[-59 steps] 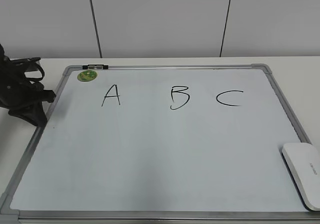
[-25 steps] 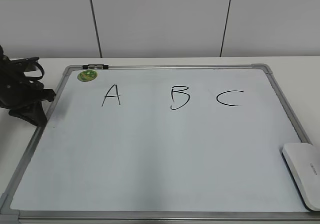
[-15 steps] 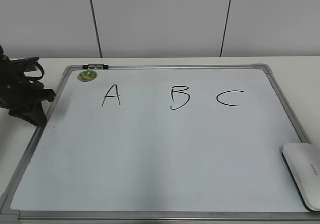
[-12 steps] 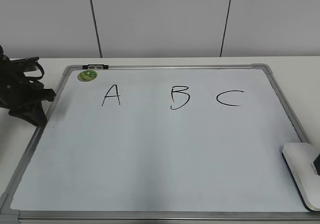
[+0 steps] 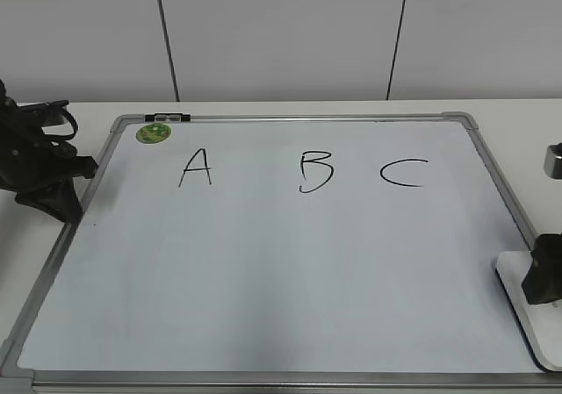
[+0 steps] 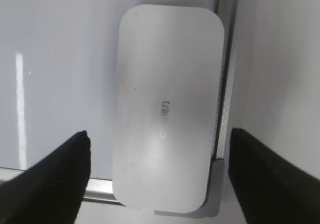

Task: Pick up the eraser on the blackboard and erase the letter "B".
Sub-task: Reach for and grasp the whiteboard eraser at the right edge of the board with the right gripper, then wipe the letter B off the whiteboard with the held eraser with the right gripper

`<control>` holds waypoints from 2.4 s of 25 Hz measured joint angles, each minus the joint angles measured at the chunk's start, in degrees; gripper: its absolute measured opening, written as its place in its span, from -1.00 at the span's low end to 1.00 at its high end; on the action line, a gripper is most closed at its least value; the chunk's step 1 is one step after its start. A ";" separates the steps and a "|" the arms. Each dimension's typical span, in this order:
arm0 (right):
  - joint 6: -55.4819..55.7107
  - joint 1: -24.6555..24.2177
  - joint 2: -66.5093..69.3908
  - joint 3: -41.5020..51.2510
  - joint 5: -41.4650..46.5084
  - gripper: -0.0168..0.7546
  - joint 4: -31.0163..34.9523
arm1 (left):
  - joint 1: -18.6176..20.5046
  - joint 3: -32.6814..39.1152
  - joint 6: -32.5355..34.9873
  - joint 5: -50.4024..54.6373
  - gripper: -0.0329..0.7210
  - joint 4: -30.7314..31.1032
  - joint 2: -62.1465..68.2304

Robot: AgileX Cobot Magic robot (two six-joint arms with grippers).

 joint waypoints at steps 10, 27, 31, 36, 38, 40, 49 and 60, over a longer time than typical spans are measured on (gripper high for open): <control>0.00 0.00 5.76 -0.24 -3.37 0.75 -0.80 | 0.00 -0.12 0.00 0.08 -0.88 0.00 0.00; 0.00 0.00 10.42 -0.57 -5.96 0.72 -0.80 | 0.00 -0.12 0.00 0.22 -0.88 -0.09 0.00; 0.00 0.00 11.76 -0.69 -5.96 0.69 -0.62 | 0.00 -0.12 0.00 0.22 -0.88 -0.09 0.00; 0.11 0.00 11.83 -0.69 -5.96 0.51 -0.13 | 0.00 -0.12 0.00 0.22 -0.88 -0.09 0.00; 0.20 0.00 11.83 -0.69 -5.96 0.51 0.01 | 0.00 -0.12 0.00 0.22 -0.88 -0.09 0.00; 0.20 0.00 11.83 -0.69 -5.96 0.50 0.01 | 0.00 -0.12 0.00 0.22 -0.88 -0.09 0.00; 0.20 0.00 6.55 -0.57 -4.26 0.49 -0.21 | 0.00 -0.12 0.00 0.22 -0.88 -0.09 0.00; -1.74 2.36 -2.81 -2.66 0.16 0.49 0.43 | 0.00 -0.12 0.00 0.22 -0.88 -0.19 0.00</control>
